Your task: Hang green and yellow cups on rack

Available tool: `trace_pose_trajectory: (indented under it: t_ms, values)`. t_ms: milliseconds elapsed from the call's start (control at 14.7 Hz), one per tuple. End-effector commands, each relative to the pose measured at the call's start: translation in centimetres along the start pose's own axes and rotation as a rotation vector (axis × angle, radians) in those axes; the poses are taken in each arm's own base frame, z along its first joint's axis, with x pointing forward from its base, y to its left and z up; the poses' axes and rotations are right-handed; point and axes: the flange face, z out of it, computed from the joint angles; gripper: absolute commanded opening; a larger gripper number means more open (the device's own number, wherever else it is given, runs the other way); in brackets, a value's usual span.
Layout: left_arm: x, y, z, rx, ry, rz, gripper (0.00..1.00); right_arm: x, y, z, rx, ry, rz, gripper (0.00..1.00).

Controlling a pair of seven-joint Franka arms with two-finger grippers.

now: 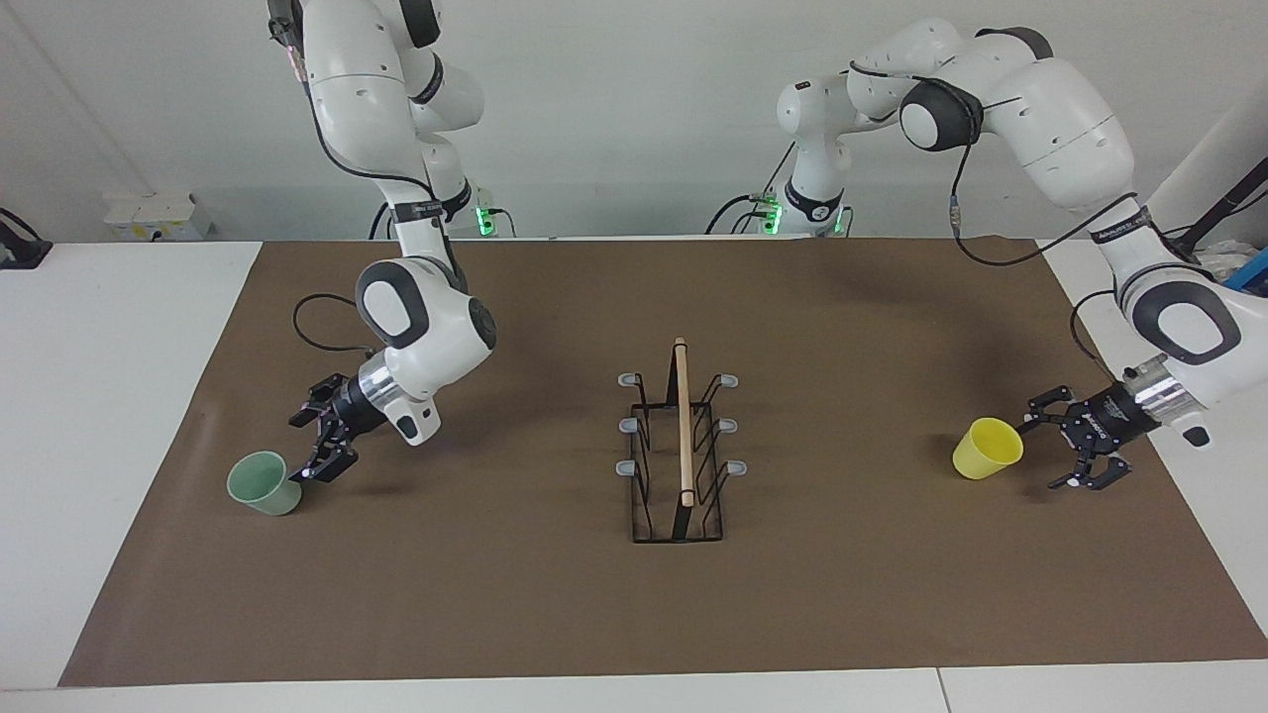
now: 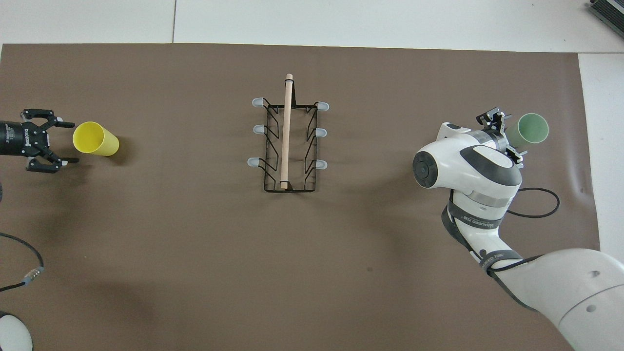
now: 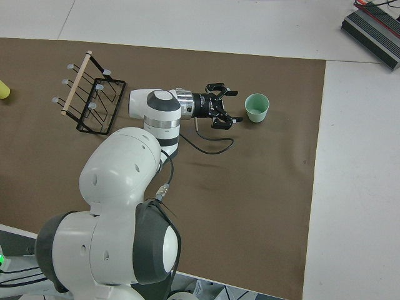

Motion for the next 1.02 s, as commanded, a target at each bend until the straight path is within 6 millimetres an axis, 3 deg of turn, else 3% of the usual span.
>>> trace_pose_trajectory:
  t_ms: [0, 204, 475, 951]
  values:
    - [0.6, -3.9, 0.6, -0.095, -0.114, -0.076, 1.0, 1.5, -0.4, 1.1, -0.039, -0.015, 0.01, 1.0]
    - [1.1, -5.8, 3.2, -0.163, -0.154, -0.154, 1.0, 2.5, -1.6, 2.0, -0.072, -0.013, 0.018, 1.0]
    - [-0.5, -5.8, 4.2, -0.177, -0.194, -0.147, 1.0, 3.1, -4.0, 4.0, -0.119, -0.033, 0.021, 1.0]
    - [-2.1, -4.9, 5.4, -0.209, -0.191, -0.105, 1.0, 4.1, -6.4, 5.3, -0.213, -0.057, 0.016, 1.0]
